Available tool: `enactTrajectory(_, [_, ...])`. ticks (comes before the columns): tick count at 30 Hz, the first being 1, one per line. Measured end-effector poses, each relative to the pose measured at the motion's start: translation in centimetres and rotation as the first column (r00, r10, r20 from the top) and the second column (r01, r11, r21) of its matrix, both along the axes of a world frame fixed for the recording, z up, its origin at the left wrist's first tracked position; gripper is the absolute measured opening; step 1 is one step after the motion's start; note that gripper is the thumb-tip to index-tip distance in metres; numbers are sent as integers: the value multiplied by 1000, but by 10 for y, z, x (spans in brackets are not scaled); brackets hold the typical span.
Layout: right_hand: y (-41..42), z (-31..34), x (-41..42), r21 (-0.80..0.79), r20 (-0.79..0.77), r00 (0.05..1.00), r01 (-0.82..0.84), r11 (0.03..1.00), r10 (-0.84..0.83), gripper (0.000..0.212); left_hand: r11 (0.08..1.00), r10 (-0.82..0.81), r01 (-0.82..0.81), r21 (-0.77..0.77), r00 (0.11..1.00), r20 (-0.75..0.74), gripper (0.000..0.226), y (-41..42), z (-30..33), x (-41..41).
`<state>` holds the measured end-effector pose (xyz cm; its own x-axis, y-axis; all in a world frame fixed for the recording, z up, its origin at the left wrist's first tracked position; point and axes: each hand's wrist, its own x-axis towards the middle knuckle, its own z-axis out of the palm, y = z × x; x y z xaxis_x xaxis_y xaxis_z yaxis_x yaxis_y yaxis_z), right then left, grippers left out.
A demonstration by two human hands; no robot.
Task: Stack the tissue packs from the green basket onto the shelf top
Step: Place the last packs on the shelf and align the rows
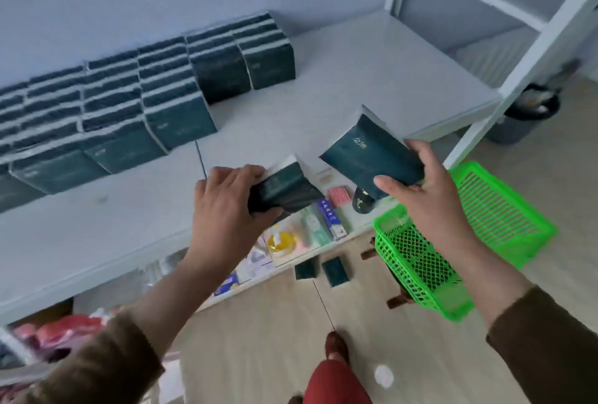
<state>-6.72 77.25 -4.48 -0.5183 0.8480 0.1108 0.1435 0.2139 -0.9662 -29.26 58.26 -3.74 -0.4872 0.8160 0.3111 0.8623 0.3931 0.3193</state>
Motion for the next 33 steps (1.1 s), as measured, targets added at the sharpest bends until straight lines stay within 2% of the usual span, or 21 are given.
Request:
enactTrajectory(5, [58,2,-76,110,138,990,-50,993,35,50,999,14,-17,-51,998,-65,56,59,22,-81])
enactTrajectory(9, [116,-7,-140,222,250,965,-130,966,72,51,992,27,-50,-114,980,-200,50,122,23,-140])
enactTrajectory(14, [180,-16,-209,258,383,910,-268,928,156,47,957,98,-162,-239,961,-260,46,176,13,-198])
enactTrajectory(18, [209,-14,-271,334,471,850,-418,845,234,49,928,161,-238,-286,950,-267,50,187,7,-228])
enactTrajectory(21, [213,-17,-307,407,534,816,-478,778,222,51,916,164,-254,-311,944,-288,51,188,3,-241])
enactTrajectory(23, [210,-23,-319,456,540,827,-443,772,155,55,909,148,-248,-334,944,-295,54,190,0,-244])
enactTrajectory(28, [198,-42,-320,413,421,902,-282,866,93,80,918,116,-217,-331,948,-297,66,193,-7,-247])
enactTrajectory(33, [197,-46,-331,458,380,925,-197,867,9,69,923,71,-185,-337,943,-324,59,199,-10,-253])
